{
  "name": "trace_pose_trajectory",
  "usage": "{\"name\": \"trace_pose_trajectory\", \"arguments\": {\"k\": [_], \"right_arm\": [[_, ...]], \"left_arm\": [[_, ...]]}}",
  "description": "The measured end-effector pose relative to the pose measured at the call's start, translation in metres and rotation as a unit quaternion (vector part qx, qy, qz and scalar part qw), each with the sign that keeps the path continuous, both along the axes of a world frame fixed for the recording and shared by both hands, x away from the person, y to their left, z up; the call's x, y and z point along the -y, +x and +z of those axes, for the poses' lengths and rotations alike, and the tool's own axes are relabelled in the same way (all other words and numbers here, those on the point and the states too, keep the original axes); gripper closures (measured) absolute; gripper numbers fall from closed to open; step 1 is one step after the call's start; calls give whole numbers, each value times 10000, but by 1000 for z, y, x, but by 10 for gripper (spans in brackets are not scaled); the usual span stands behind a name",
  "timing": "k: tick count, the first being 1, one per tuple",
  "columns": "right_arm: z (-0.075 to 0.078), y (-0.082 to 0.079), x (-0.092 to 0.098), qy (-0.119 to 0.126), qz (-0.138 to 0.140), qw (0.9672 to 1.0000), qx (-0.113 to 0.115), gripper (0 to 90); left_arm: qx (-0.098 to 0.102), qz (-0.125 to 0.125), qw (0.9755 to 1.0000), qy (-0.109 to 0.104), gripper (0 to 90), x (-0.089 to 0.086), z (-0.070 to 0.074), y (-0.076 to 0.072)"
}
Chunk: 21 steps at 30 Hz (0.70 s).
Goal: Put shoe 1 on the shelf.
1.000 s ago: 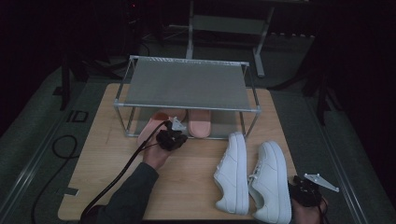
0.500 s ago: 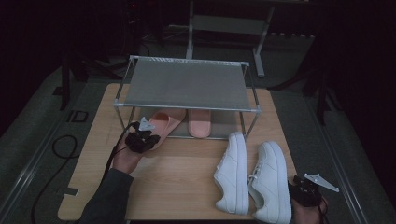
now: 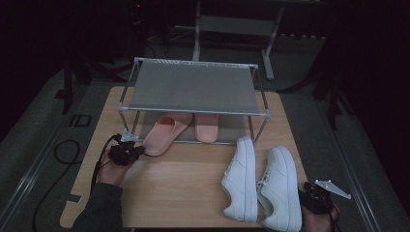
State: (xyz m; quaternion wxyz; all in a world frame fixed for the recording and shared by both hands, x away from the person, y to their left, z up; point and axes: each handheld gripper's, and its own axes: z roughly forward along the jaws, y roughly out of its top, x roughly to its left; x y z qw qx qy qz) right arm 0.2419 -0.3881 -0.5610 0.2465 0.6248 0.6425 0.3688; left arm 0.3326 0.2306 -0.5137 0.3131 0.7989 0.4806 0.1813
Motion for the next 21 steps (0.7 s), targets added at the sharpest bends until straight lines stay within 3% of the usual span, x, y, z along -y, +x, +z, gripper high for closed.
{"name": "trace_pose_trajectory", "arguments": {"k": [8, 21], "right_arm": [[0, 0, 0, 0, -4, 10000, 6, 388], [0, 0, 0, -1, 0, 10000, -2, 388]], "left_arm": [[-223, 73, 9997, 56, 869, -10, -11, -2], [-242, -191, 9994, 140, 867, 12, -12, 3]]}}
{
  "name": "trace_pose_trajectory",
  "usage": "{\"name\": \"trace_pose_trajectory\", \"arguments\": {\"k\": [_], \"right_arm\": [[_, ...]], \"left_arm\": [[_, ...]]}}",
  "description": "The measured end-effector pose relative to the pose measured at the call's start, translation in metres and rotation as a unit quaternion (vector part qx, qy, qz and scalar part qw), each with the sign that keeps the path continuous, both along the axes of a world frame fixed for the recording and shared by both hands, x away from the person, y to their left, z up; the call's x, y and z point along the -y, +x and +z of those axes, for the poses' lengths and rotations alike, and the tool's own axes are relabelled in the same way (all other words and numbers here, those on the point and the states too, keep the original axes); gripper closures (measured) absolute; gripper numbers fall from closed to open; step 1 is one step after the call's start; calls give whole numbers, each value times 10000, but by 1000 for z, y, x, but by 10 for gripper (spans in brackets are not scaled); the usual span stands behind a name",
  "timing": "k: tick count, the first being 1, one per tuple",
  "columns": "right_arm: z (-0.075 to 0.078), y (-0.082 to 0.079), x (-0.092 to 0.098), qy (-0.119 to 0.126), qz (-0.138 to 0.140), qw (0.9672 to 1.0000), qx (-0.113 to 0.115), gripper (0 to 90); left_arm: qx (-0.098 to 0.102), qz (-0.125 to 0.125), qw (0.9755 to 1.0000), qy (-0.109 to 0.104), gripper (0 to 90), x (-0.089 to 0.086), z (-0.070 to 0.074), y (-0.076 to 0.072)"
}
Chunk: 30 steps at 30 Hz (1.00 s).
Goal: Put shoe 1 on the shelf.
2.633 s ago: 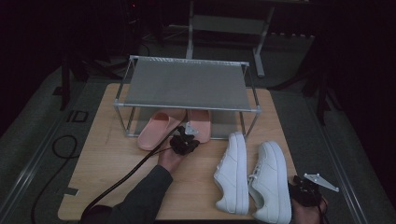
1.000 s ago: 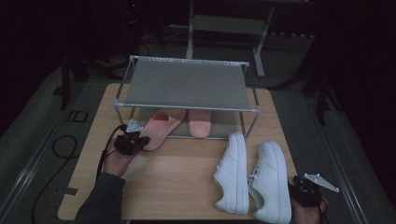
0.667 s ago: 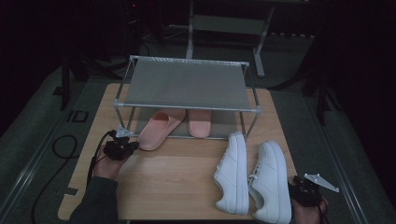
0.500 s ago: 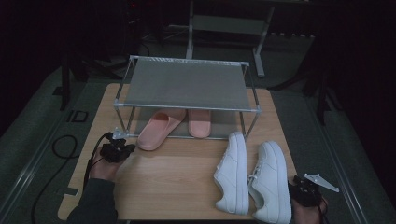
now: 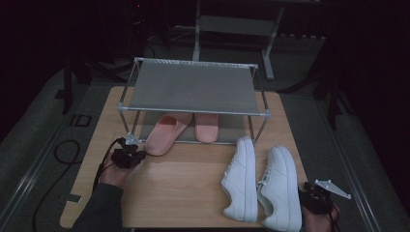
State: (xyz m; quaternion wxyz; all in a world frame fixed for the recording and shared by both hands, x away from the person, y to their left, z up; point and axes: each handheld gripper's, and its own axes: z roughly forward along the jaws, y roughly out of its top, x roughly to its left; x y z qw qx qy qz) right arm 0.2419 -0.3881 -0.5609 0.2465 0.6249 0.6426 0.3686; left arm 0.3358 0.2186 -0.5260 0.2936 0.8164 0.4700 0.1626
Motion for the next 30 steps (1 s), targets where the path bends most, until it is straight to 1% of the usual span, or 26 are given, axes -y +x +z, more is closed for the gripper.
{"name": "trace_pose_trajectory", "arguments": {"k": [2, 7, 9, 10, 12, 14, 21, 30], "right_arm": [[0, 0, 0, -1, 1, 10000, 0, 388], [0, 0, 0, -1, 0, 10000, 0, 387], [0, 0, 0, 0, 0, 10000, -1, 388], [0, 0, 0, 0, 0, 10000, 0, 388], [0, 0, 0, 1, 1, 10000, -2, 388], [0, 0, 0, 0, 3, 10000, -2, 388], [0, 0, 0, -2, 3, 10000, -3, 388], [0, 0, 0, -3, 5, 10000, -3, 387]], "left_arm": [[15, -20, 10000, -9, 862, 3, 0, 2], [-1, -124, 9999, 76, 862, 12, 0, 9], [0, -140, 9999, 69, 862, 14, 0, 10], [11, -183, 9998, 104, 862, 19, 0, 13], [19, -187, 9997, 131, 860, 22, 0, 16], [23, -189, 9998, 108, 859, 24, 0, 18], [58, -251, 9996, 133, 849, 32, -1, 26], [90, -515, 9983, 238, 845, 51, -1, 36]]}}
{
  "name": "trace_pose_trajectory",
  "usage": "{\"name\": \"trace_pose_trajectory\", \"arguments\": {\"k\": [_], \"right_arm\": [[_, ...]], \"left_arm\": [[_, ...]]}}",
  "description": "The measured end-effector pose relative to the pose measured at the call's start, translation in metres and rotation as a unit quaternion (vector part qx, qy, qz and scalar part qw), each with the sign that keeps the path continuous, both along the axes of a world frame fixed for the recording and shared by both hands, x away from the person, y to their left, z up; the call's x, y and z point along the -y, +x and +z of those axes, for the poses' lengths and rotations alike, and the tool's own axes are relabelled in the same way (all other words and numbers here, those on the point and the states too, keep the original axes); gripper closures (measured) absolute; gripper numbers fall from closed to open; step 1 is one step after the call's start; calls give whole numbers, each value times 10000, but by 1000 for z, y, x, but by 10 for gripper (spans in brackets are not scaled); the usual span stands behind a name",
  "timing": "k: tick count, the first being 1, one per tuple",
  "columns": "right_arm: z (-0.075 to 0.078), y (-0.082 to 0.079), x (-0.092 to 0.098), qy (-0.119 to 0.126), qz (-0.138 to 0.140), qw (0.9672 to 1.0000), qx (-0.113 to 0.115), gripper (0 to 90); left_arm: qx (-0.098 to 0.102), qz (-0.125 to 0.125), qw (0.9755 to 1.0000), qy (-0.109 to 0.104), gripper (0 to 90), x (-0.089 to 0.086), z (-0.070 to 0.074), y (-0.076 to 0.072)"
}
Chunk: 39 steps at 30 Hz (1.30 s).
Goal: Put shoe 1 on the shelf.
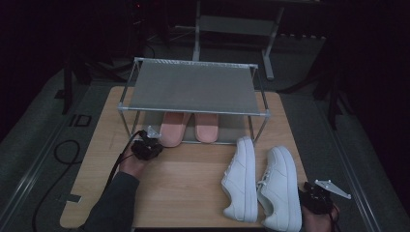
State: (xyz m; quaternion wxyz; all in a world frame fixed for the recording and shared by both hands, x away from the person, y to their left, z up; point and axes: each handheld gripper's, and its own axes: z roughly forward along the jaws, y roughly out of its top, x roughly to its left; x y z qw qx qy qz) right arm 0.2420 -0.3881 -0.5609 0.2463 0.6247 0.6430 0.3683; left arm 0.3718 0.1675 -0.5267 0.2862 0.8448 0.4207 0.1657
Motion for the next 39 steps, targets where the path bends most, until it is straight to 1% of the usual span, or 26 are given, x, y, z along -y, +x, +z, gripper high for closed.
{"name": "trace_pose_trajectory", "arguments": {"k": [7, 18, 25, 28, 39], "right_arm": [[0, 0, 0, 0, 2, 10000, -1, 387], [0, 0, 0, 0, 3, 10000, -2, 387], [0, 0, 0, 0, 5, 10000, -3, 387], [0, 0, 0, 1, 5, 10000, -3, 387], [0, 0, 0, 1, 5, 10000, -2, 387]], "left_arm": [[19, -153, 9999, 40, 845, 12, -1, 8], [-20, -246, 9997, 5, 845, 22, -3, 22], [-35, -280, 9996, -16, 845, 29, -4, 29], [-59, -267, 9996, -72, 845, 30, -6, 32], [-132, -258, 9995, -140, 846, 33, -8, 40]]}}
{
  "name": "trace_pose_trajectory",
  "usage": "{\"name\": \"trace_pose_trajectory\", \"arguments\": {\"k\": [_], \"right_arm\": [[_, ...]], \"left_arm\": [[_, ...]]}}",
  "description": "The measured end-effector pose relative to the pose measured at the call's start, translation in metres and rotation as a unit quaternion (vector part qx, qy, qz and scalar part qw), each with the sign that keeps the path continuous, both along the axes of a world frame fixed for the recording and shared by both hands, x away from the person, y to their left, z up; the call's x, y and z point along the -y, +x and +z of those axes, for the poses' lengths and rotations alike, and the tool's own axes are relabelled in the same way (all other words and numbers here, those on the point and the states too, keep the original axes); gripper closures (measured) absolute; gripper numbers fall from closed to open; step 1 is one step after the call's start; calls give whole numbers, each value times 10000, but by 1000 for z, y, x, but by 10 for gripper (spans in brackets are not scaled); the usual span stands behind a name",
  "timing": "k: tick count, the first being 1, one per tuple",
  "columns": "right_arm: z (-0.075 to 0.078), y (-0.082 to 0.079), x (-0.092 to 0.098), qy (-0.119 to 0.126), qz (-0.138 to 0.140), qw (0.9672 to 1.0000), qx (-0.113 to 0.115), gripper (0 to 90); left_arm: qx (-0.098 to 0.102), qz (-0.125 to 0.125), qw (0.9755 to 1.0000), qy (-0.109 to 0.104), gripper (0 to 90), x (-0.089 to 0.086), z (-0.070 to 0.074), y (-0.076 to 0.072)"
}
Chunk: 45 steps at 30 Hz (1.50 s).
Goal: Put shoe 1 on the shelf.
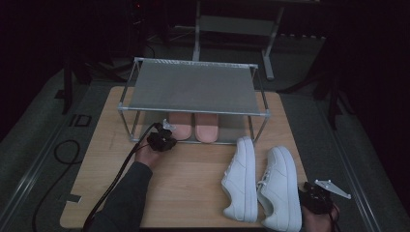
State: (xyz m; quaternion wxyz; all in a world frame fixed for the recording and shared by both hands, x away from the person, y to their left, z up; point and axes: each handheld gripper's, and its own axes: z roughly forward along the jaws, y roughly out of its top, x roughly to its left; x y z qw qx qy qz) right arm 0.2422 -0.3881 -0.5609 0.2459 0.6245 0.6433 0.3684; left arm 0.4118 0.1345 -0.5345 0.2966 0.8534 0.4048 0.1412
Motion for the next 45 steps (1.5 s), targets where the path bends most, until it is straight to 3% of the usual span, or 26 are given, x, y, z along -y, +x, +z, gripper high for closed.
{"name": "trace_pose_trajectory", "arguments": {"k": [7, 16, 20, 24, 29, 33, 36, 40, 45], "right_arm": [[0, 0, 0, 4, 0, 10000, -1, 386], [0, 0, 0, 2, 2, 10000, 1, 386], [0, 0, 0, 2, 2, 10000, 1, 386], [0, 0, 0, 1, 3, 10000, -1, 386], [0, 0, 0, 2, 3, 10000, 0, 386], [0, 0, 0, 2, 2, 10000, 1, 386], [0, 0, 0, 0, 2, 10000, 0, 386], [0, 0, 0, 0, 1, 10000, 0, 386], [0, 0, 0, 2, 1, 10000, 3, 386]], "left_arm": [[9, 28, 10000, -3, 815, 1, 0, -2], [120, -184, 9996, -193, 792, 9, 11, -21], [128, -379, 9985, -384, 786, 16, 14, -36], [156, -437, 9984, -325, 782, 19, 12, -42], [278, -175, 9993, -201, 791, 14, 11, -36], [413, 175, 9988, -174, 798, 1, 13, -23], [362, 437, 9978, -349, 802, -9, 14, -10], [346, 489, 9976, -359, 804, -10, 13, 3], [342, 486, 9972, -459, 802, -4, 12, 7]]}}
